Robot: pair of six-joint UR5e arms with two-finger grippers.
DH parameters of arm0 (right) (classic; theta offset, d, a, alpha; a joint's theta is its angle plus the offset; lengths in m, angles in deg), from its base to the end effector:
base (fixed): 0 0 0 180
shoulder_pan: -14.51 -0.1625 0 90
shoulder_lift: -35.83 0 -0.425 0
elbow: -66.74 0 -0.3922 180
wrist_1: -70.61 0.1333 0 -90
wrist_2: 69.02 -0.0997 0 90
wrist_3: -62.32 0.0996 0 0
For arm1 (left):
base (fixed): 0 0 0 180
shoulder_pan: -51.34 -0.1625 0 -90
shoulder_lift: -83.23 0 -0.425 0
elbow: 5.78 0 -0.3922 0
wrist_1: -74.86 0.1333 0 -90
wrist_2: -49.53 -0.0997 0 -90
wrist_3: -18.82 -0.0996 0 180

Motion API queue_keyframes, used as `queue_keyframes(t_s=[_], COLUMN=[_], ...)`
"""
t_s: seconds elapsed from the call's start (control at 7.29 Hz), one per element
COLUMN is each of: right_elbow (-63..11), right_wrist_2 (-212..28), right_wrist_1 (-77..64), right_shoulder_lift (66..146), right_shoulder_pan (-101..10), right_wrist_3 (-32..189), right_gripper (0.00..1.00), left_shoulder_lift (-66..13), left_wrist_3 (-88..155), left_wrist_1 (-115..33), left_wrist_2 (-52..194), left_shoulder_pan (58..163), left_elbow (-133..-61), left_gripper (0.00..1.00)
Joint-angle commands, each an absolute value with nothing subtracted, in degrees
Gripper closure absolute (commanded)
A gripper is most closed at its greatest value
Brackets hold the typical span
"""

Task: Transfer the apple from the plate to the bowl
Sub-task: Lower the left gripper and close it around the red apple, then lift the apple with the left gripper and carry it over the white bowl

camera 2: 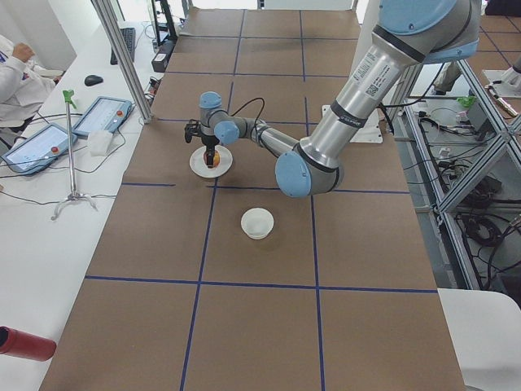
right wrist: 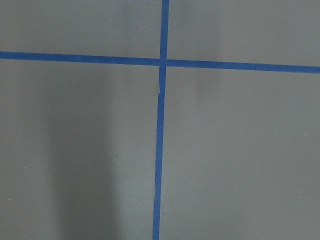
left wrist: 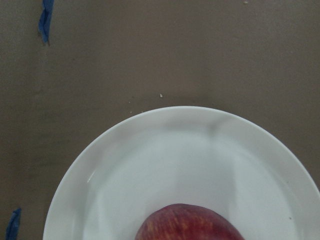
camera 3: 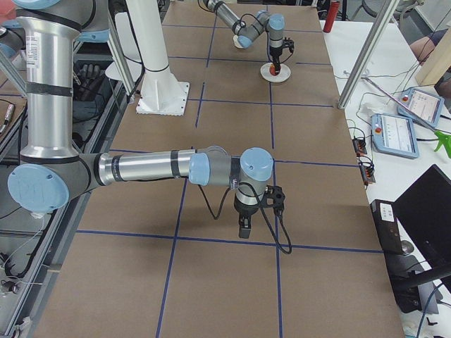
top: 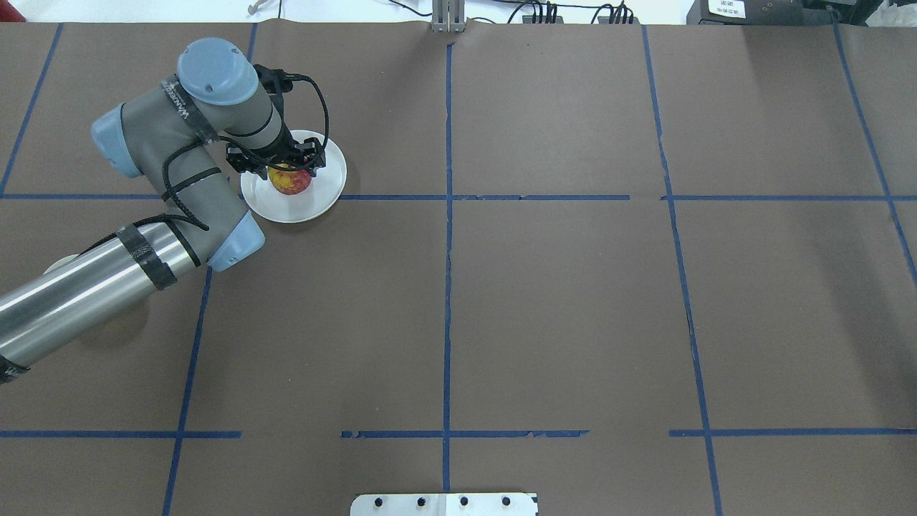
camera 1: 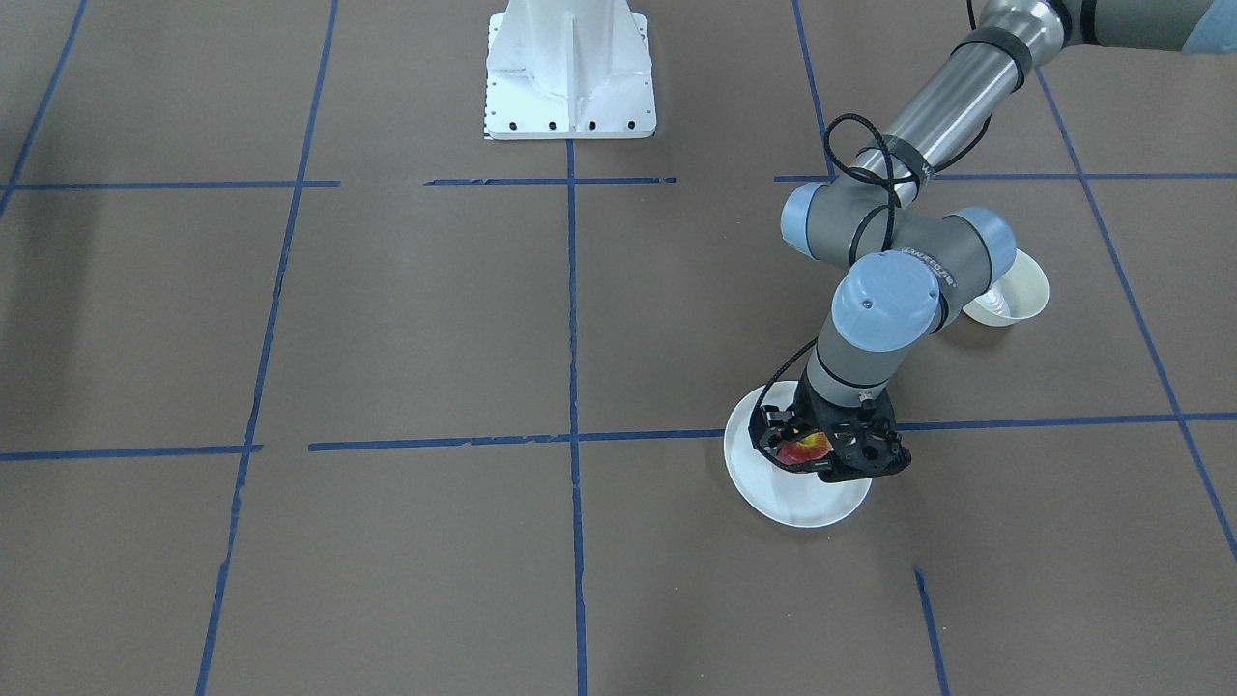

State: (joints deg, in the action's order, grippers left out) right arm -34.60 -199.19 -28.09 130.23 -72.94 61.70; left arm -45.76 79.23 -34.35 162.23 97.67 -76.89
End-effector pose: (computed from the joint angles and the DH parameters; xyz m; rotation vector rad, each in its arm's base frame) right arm 0.0488 -0.4567 0.6180 -0.0413 -0.7005 -0.0423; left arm 0.4638 -0.6232 0.3660 0.1164 0.7678 -0.1415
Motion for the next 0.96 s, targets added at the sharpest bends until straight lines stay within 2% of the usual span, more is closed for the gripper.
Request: queue_keyframes(t_s=[0.0, 0.14, 0.27, 0.41, 0.55, 0.82], right_elbow=[-34.6, -34.6, -34.6, -34.6, -34.6, -34.6], right_wrist_2=[-199.2, -199.2, -199.2, -199.2, -199.2, -199.2], right_wrist_1=[-28.1, -28.1, -28.1, -28.1, -28.1, -28.1], right_shoulder_lift=[130.2, 130.2, 130.2, 130.2, 130.2, 130.2], right_shoulder_pan=[-72.9, -72.9, -72.9, -72.9, -72.9, -72.9], right_wrist_3=[61.7, 61.7, 61.7, 61.7, 61.7, 61.7], right_gripper=[0.0, 0.0, 0.0, 0.0, 0.0, 0.0], left_shoulder_lift=[-45.8, -45.8, -45.6, -42.0, -33.9, -25.6], left_wrist_3=[79.5, 79.9, 79.7, 79.3, 79.3, 76.5], left_wrist_1=[-34.4, -32.3, -22.0, -14.1, -13.8, -15.7], left_wrist_2=[162.2, 162.4, 162.4, 162.2, 162.3, 162.6], left_shoulder_pan=[97.7, 98.2, 100.1, 100.9, 100.8, 101.4], left_elbow=[-77.2, -80.9, -89.1, -99.7, -109.0, -115.5], left_gripper=[1.0, 1.0, 1.0, 1.0, 1.0, 1.0])
